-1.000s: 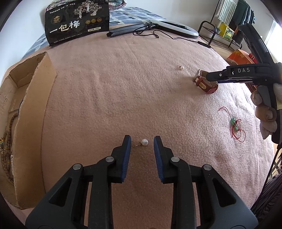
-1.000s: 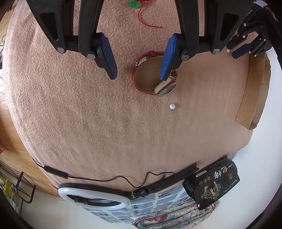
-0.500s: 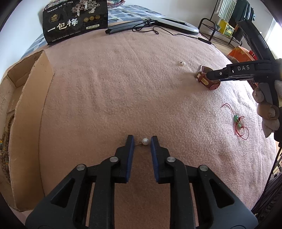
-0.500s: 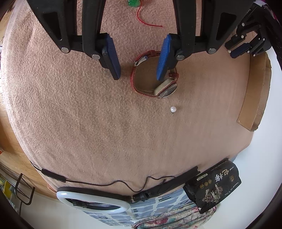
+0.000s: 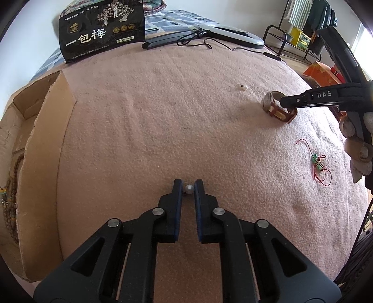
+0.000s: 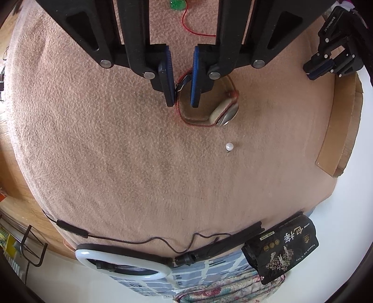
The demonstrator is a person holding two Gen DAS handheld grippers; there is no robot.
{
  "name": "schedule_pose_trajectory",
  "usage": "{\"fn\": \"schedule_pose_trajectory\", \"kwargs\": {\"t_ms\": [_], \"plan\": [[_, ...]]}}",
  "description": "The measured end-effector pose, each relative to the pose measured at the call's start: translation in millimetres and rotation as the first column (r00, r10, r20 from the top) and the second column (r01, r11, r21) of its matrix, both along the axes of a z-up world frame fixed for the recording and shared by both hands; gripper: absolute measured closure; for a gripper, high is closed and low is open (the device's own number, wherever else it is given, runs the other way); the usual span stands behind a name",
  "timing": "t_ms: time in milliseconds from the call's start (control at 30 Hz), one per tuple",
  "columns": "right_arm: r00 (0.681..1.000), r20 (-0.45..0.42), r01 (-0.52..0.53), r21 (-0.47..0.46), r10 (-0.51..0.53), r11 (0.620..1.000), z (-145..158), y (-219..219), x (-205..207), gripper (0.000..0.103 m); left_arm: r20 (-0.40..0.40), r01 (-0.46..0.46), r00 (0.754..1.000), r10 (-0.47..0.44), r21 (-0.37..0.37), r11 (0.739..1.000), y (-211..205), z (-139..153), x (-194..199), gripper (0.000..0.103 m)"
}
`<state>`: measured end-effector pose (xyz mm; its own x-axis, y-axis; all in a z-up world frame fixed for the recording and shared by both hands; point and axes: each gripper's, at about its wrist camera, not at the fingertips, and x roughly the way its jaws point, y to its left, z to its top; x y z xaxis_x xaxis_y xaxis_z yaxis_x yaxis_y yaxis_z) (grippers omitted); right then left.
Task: Organize jewelry
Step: 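Close the left tool on the pearl earring while the right tool grasps the watch, then carry the pearl earring and red-strap watch in both tools over the box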
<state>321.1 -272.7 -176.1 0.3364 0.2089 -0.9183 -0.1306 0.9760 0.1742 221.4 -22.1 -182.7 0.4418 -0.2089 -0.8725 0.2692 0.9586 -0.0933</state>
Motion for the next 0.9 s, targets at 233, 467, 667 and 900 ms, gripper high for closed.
{"fn": "schedule_pose_trajectory", "kwargs": {"t_ms": [233, 467, 667, 900], "plan": [[0.999, 0.054, -0.003, -0.018, 0.004, 1.000, 19.4, -0.4, -8.4, 0.094, 0.026, -0.027, 0.999, 0.028, -0.032, 0.999, 8.6, 16.7, -1.8, 0.097], [0.996, 0.093, 0.000, -0.028, 0.003, 1.000, 34.4, -0.9, -16.3, 0.094, 0.055, -0.033, 0.998, 0.036, -0.042, 0.999, 11.8, 29.8, -7.7, 0.097], [0.992, 0.126, 0.006, -0.029, -0.002, 1.000, 47.6, -3.5, -23.2, 0.094, 0.078, -0.053, 0.995, 0.059, -0.072, 0.996, 19.2, 43.5, -7.5, 0.097], [0.987, 0.163, 0.012, -0.015, -0.009, 1.000, 63.3, -4.9, -28.7, 0.094, 0.124, -0.099, 0.985, 0.117, -0.142, 0.985, 38.0, 74.4, -6.4, 0.097]]}}
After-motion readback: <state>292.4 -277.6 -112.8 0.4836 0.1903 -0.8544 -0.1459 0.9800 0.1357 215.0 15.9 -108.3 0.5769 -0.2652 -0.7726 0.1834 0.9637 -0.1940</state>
